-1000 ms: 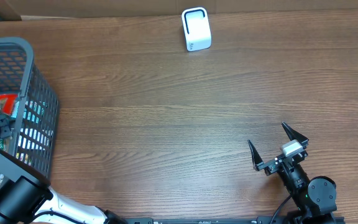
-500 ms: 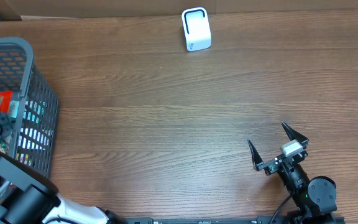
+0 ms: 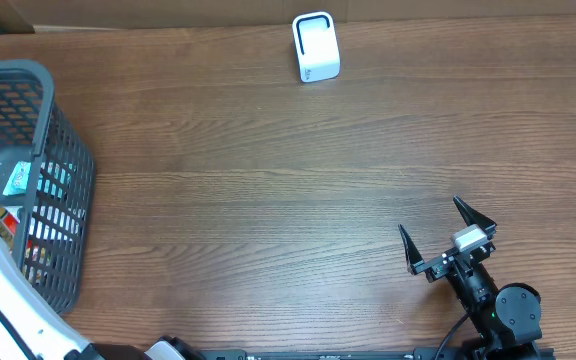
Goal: Scan the item barcode
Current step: 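Lower the left gripper into the basket and grasp the spaghetti pack, then lift the spaghetti pack out and carry it to the table center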
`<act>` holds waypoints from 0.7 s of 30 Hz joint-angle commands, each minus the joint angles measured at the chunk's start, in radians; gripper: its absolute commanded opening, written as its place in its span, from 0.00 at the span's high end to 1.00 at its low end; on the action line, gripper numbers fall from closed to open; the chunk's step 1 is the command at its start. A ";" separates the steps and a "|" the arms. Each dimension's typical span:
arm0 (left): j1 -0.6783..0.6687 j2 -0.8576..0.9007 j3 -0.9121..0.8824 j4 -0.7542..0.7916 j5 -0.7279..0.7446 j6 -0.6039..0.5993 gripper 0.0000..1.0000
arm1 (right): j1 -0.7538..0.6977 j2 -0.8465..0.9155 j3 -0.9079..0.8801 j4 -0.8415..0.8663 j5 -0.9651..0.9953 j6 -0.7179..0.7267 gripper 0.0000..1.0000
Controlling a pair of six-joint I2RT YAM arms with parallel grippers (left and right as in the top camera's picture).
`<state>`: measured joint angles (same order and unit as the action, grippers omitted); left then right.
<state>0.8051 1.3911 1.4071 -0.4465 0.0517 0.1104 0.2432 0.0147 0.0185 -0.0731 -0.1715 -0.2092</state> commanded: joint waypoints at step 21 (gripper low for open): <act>-0.817 -0.014 0.400 -0.613 -0.182 -0.311 0.96 | 0.005 -0.012 -0.010 0.004 0.006 0.007 0.00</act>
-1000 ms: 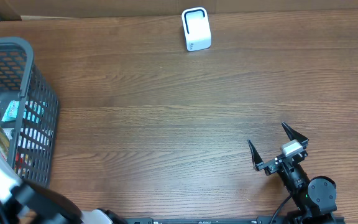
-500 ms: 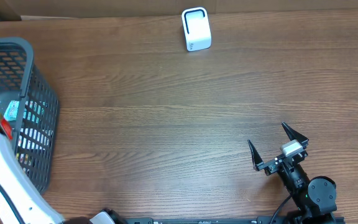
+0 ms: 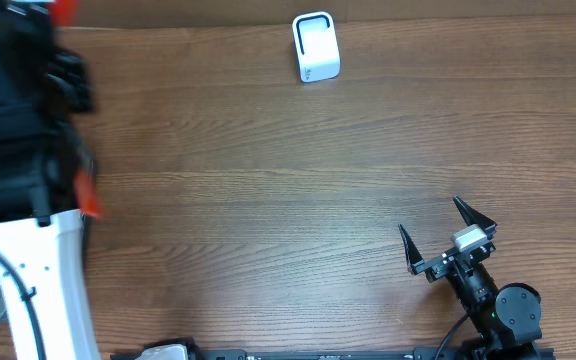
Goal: Scan the item barcode
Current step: 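Lift the spaghetti pack out and carry it to the table center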
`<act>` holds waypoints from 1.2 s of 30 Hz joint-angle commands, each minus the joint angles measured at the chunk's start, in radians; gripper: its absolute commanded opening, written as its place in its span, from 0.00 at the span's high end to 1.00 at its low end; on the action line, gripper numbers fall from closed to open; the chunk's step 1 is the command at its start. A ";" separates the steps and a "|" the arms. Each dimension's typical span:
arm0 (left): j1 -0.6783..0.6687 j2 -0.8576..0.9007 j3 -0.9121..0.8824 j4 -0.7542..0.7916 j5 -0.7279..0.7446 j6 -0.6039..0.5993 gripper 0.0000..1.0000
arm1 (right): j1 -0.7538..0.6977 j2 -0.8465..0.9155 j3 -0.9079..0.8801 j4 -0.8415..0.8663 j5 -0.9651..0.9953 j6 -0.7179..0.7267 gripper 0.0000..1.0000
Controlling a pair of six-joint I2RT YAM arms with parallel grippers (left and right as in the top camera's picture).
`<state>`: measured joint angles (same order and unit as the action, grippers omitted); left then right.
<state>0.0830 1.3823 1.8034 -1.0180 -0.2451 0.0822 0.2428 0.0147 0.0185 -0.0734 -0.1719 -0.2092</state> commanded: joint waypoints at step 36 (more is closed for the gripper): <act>-0.497 0.199 -0.867 0.471 0.153 -0.595 0.96 | 0.006 -0.012 -0.010 0.004 0.007 0.007 0.00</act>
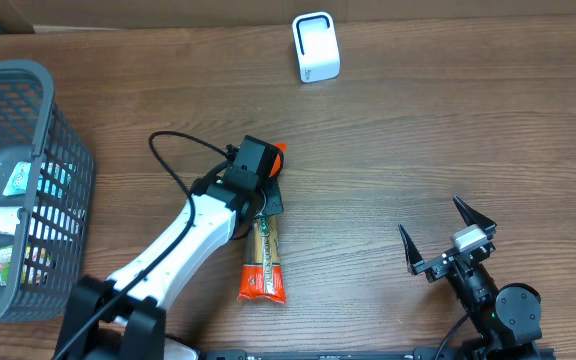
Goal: Scan the item barcode
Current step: 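Lift the spaghetti pack out and carry it to the table center, then lower the spaghetti pack onto the table and open the left gripper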
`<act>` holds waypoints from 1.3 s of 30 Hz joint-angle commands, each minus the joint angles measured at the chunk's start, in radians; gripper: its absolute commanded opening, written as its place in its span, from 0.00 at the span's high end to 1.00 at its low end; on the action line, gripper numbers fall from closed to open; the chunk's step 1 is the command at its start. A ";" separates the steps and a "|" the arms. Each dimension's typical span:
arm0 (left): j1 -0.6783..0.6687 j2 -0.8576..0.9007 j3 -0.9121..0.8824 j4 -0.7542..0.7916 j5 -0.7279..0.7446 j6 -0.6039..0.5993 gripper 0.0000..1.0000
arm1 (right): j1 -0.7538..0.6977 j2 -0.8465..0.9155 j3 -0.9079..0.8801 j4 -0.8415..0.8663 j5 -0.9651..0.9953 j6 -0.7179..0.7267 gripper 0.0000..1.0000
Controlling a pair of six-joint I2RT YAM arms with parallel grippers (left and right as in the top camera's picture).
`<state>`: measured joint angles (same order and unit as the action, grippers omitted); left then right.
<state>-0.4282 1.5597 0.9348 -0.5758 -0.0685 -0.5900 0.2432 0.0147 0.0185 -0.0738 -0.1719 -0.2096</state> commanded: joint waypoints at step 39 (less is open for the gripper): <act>0.132 -0.178 0.637 -0.580 0.044 0.180 0.14 | 0.005 -0.012 -0.010 0.005 0.007 0.008 0.00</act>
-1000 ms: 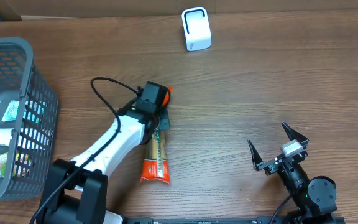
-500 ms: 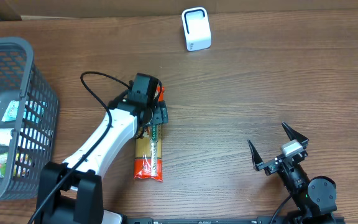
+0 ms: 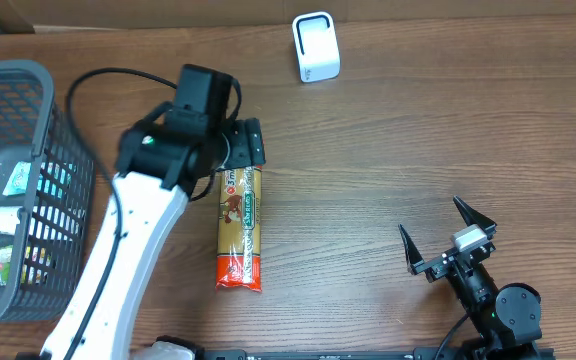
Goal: Scan the item barcode
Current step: 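Lower the spaghetti pack onto the table and open the left gripper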
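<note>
The item is a long snack packet (image 3: 240, 228), tan with a red lower end, stretched lengthwise over the table left of centre. Its upper end disappears under my left gripper (image 3: 240, 145), which seems shut on that end; the fingers themselves are mostly hidden by the wrist. The white barcode scanner (image 3: 315, 47) stands upright at the table's far edge, up and to the right of the packet. My right gripper (image 3: 438, 230) rests open near the front right, nothing between its fingers.
A grey wire basket (image 3: 28, 72) stands at the left edge, holding a bottle, a green packet and other goods. The left arm's black cable (image 3: 98, 75) loops above the table beside the basket. A cardboard wall runs behind the scanner.
My left gripper has moved back and to the left with the packet. The packet now hangs straight down the frame instead of slanting to the right. The right arm is unchanged.
My left arm first reached into the basket at the far left. Then it was raised over the basket, with something red showing at the gripper. Then it held the snack packet over the table's middle, and now holds it a little farther back and left.
</note>
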`<act>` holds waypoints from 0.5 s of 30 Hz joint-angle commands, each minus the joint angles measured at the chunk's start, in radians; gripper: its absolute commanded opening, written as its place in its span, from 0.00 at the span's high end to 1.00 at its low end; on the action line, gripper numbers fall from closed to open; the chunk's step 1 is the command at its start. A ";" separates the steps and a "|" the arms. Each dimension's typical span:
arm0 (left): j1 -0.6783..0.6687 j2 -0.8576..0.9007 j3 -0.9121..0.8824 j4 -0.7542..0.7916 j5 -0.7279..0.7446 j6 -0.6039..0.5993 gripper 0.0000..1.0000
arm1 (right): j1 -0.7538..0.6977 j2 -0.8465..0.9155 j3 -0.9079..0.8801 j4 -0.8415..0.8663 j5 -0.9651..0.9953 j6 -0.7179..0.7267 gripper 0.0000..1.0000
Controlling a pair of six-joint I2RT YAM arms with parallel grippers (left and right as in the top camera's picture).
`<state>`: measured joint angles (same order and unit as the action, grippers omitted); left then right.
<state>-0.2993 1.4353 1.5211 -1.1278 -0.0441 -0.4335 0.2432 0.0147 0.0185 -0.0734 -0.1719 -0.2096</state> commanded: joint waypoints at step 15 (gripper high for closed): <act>0.005 -0.259 0.059 -0.143 -0.034 0.068 0.05 | 0.005 -0.012 -0.010 0.004 0.007 0.008 0.00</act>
<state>-0.2993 1.1553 1.5681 -1.2659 -0.0540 -0.3882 0.2432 0.0147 0.0185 -0.0734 -0.1719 -0.2096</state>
